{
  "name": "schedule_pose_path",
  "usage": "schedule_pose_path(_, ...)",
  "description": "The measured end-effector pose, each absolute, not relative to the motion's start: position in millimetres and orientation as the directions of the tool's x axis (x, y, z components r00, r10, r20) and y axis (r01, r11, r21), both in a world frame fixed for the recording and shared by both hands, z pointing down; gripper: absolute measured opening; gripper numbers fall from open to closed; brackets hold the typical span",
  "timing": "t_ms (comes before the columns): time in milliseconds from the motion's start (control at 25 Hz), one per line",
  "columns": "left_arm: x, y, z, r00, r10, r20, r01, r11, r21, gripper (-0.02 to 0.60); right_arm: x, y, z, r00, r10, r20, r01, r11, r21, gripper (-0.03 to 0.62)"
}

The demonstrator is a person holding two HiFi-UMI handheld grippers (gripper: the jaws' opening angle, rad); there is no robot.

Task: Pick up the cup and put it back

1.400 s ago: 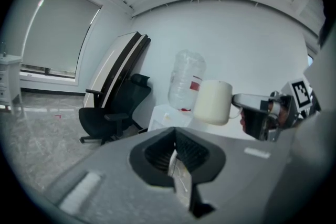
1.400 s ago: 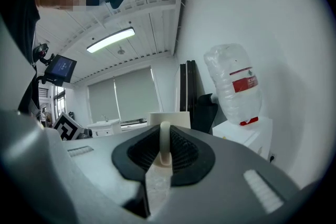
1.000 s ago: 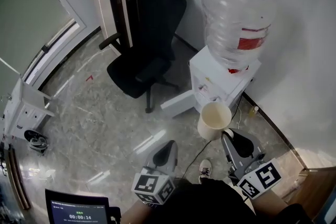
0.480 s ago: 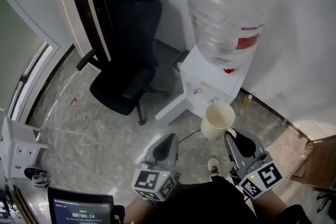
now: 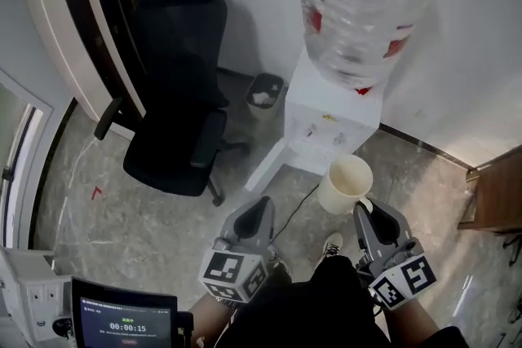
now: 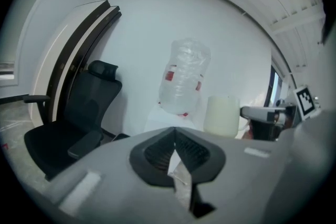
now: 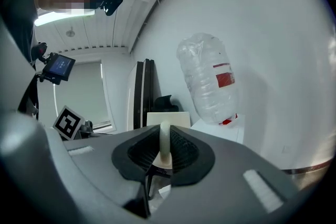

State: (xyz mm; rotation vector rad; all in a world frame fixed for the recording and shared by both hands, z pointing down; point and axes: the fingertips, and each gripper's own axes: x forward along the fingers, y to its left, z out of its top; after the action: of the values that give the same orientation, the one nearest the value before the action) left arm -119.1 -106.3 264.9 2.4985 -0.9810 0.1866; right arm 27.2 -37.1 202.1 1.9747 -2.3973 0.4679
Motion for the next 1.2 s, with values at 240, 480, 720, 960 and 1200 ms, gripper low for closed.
schedule_pose_path(240, -96.4, -110.0, 284.8, 0.793, -0.535, 0.292, -0.609, -0.698, 0.377, 0.003, 36.2, -40.1, 229.4, -0.153, -0.960, 0.235, -0.966, 0.095, -0.239, 0.048)
schedule_pose_path(480, -69.9, -119.4, 326.4, 0.779, -0.514, 0.359, -0.625, -0.680, 0.382, 0.003, 54.1, -59.5, 274.9, -0.188, -0.938, 0.290, -0.958, 0.111, -0.263, 0.047)
schedule_pose_path(720, -32.7, -127.3, 369.6, 0.714, -0.558, 0.424, -0.700, -0.593, 0.399, 0.003, 76.7, -84.2, 343.1, -0.320, -0.892, 0.320, -0.929, 0.230, -0.289, 0.046)
schedule_pose_path(960, 10.0, -109.3, 452.8, 0.714, -0.530, 0.458, -0.699, -0.575, 0.425, 0.003, 93.9, -104.2, 453.7, -0.448, -0.823, 0.349, -0.878, 0.331, -0.347, 0.047)
schedule_pose_path(1200, 24.5, -104.7, 560.5, 0.719, -0.507, 0.476, -0.695, -0.536, 0.479, 0.003, 95.5, -122.1, 564.6, -0.483, -0.787, 0.383, -0.868, 0.372, -0.330, 0.046)
